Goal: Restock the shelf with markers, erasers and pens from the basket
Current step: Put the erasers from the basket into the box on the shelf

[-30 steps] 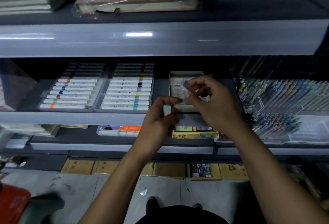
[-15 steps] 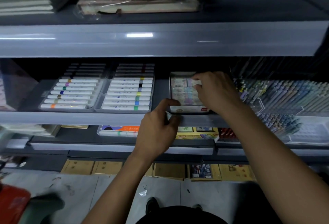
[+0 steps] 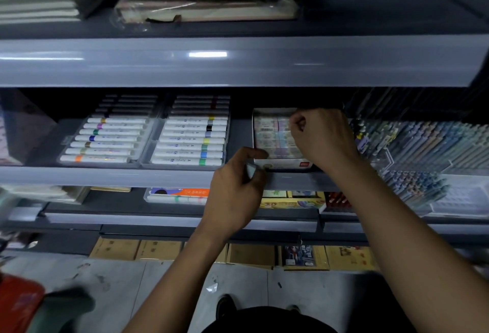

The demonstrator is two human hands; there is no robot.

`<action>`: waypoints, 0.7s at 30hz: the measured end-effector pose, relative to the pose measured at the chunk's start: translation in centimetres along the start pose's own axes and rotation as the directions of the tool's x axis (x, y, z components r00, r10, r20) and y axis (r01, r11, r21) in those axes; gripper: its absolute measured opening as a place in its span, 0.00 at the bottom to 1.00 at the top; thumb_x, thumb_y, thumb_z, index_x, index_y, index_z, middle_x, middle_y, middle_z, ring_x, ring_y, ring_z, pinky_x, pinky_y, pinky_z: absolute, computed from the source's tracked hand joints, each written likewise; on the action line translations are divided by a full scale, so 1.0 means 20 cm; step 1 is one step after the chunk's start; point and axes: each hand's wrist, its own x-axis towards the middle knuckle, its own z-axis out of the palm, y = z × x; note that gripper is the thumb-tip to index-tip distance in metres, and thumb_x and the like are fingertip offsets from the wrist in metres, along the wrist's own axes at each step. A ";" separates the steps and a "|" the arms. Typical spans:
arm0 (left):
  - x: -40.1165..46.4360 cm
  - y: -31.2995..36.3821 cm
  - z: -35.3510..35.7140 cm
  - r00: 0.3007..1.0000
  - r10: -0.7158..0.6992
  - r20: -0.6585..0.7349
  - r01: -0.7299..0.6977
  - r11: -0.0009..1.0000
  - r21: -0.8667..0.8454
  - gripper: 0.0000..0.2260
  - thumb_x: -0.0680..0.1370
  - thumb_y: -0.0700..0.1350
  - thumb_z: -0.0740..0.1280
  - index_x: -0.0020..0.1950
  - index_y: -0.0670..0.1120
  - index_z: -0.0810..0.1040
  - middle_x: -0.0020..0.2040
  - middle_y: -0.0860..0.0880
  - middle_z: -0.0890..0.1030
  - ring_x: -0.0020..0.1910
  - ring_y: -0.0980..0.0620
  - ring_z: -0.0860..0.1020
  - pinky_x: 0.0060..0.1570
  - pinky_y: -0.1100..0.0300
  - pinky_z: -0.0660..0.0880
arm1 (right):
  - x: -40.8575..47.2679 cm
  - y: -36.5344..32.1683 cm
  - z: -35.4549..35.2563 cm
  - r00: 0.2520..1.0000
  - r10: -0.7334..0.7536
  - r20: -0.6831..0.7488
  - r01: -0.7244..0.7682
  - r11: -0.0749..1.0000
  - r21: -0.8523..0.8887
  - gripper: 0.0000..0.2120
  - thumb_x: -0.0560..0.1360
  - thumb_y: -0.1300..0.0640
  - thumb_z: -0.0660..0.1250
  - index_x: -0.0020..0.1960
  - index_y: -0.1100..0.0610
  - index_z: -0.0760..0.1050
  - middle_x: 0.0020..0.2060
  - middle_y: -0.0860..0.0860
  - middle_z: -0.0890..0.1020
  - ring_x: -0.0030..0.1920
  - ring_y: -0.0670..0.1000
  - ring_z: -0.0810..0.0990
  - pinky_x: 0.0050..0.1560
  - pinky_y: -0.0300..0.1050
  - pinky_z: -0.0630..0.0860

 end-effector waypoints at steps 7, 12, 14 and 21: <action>0.02 0.12 -0.04 0.986 -0.139 0.092 0.166 0.770 -0.616 0.11 0.88 0.34 0.53 0.60 0.39 0.75 0.48 0.42 0.85 0.43 0.41 0.84 0.44 0.57 0.82 | -0.13 -0.04 -0.02 0.993 -0.040 -0.113 0.057 0.986 0.158 0.04 0.77 0.59 0.70 0.46 0.55 0.84 0.44 0.49 0.84 0.41 0.48 0.79 0.42 0.43 0.77; 0.03 0.14 -0.04 0.979 -0.185 0.088 0.199 0.758 -0.621 0.05 0.88 0.42 0.59 0.56 0.42 0.73 0.50 0.35 0.84 0.46 0.44 0.87 0.43 0.56 0.84 | -0.24 -0.09 -0.01 0.993 -0.067 -0.092 0.091 0.954 0.286 0.03 0.78 0.58 0.71 0.46 0.55 0.83 0.43 0.46 0.81 0.38 0.43 0.76 0.40 0.29 0.70; 0.03 0.13 -0.04 0.975 -0.201 0.093 0.215 0.764 -0.608 0.04 0.87 0.44 0.60 0.56 0.44 0.72 0.41 0.43 0.84 0.45 0.44 0.87 0.41 0.56 0.84 | -0.27 -0.11 -0.02 0.990 -0.092 -0.103 0.123 0.928 0.351 0.04 0.80 0.57 0.70 0.47 0.55 0.83 0.42 0.46 0.80 0.40 0.43 0.78 0.41 0.35 0.74; 0.03 0.13 -0.02 0.975 -0.198 0.099 0.219 0.792 -0.570 0.07 0.87 0.47 0.61 0.57 0.44 0.73 0.45 0.49 0.88 0.43 0.48 0.88 0.39 0.58 0.83 | -0.31 -0.14 -0.03 0.982 -0.189 -0.006 0.170 0.868 0.467 0.07 0.76 0.54 0.72 0.52 0.54 0.80 0.42 0.39 0.74 0.44 0.43 0.75 0.45 0.33 0.71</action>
